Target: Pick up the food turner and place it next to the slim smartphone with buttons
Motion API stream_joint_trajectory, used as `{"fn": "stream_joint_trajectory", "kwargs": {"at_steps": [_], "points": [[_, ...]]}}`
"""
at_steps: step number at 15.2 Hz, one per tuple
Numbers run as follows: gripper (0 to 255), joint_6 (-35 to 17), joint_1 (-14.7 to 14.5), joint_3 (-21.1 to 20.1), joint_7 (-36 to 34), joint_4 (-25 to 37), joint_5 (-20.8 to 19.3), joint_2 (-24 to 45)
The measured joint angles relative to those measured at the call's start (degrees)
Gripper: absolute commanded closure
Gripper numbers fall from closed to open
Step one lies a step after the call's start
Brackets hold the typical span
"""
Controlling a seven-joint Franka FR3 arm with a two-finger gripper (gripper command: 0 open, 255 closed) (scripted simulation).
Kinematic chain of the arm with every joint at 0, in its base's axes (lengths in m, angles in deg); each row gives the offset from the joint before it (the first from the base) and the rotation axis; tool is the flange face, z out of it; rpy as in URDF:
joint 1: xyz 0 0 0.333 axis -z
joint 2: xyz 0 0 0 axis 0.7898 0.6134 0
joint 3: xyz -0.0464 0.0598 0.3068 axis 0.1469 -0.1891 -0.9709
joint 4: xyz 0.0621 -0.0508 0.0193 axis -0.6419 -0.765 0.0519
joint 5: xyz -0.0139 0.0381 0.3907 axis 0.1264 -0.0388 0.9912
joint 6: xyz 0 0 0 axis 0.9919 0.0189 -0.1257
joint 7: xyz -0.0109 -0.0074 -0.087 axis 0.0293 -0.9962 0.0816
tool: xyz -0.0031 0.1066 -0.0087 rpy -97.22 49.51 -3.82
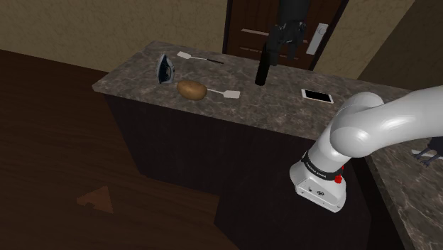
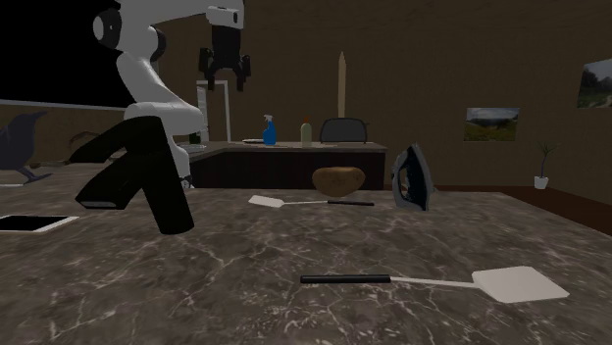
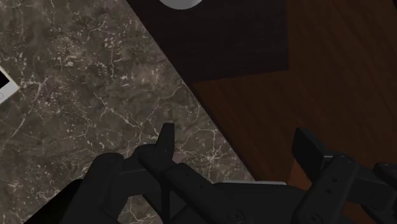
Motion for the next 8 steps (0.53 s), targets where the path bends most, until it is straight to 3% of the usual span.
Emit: {"fn": "stream_joint_trajectory", "kwargs": {"at_steps": [3,8], "points": [[0,-2.6,-0.2,0.7,1.9,-1.2,-0.8,1.0],[0,-12.4,-1.2,2.7,8.7,-3.3,-2.9,6.8]]}}
